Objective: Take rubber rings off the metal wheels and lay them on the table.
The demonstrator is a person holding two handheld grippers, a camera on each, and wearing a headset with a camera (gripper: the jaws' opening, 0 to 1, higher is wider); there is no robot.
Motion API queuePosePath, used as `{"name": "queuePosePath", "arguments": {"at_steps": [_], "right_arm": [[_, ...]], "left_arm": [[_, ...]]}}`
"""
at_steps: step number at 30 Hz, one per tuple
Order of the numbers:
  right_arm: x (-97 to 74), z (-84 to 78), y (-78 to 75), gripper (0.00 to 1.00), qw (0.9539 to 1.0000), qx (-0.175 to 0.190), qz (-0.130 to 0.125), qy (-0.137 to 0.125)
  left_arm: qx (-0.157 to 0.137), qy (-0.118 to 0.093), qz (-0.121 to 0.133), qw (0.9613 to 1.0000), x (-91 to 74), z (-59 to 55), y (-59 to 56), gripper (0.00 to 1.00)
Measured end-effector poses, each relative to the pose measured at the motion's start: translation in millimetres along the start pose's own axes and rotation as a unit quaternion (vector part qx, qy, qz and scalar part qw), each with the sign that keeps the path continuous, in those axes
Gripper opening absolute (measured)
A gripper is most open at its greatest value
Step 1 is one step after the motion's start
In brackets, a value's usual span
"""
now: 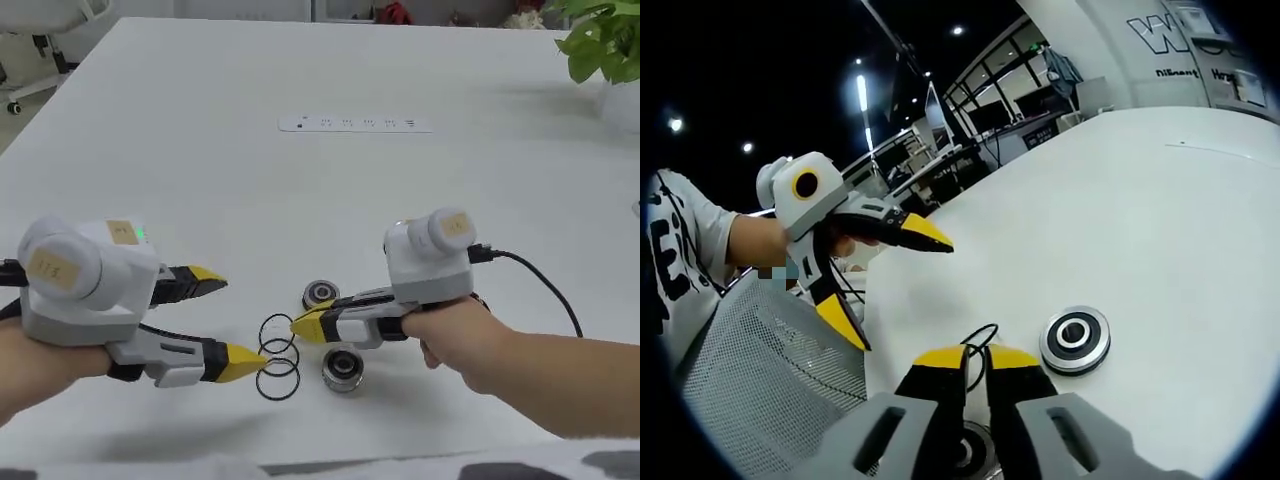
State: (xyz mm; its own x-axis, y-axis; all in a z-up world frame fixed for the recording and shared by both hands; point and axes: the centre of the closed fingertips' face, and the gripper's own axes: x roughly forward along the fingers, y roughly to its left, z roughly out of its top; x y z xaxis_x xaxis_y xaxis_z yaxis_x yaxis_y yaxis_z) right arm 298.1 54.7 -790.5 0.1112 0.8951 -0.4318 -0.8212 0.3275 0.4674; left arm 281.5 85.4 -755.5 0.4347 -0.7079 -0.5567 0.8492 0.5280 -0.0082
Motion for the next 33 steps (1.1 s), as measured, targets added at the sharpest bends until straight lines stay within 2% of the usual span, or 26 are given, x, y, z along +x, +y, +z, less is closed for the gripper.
{"name": "queuePosePath", "arguments": {"at_steps": [23, 33], "right_arm": [[-6.4, 10.2, -2.0, 0.12, 0.9998, -0.015, -0.003, -0.012], [-12.9, 19.8, -6.5, 0.15, 0.9993, -0.027, -0.011, -0.024]], "left_arm": [[-0.005, -0.003, 0.005, 1.0000, 0.5, 2.7, 1.9, 0.63], [-0.005, -0.005, 0.006, 1.0000, 1.0, 4.8, 8.2, 0.62]]}}
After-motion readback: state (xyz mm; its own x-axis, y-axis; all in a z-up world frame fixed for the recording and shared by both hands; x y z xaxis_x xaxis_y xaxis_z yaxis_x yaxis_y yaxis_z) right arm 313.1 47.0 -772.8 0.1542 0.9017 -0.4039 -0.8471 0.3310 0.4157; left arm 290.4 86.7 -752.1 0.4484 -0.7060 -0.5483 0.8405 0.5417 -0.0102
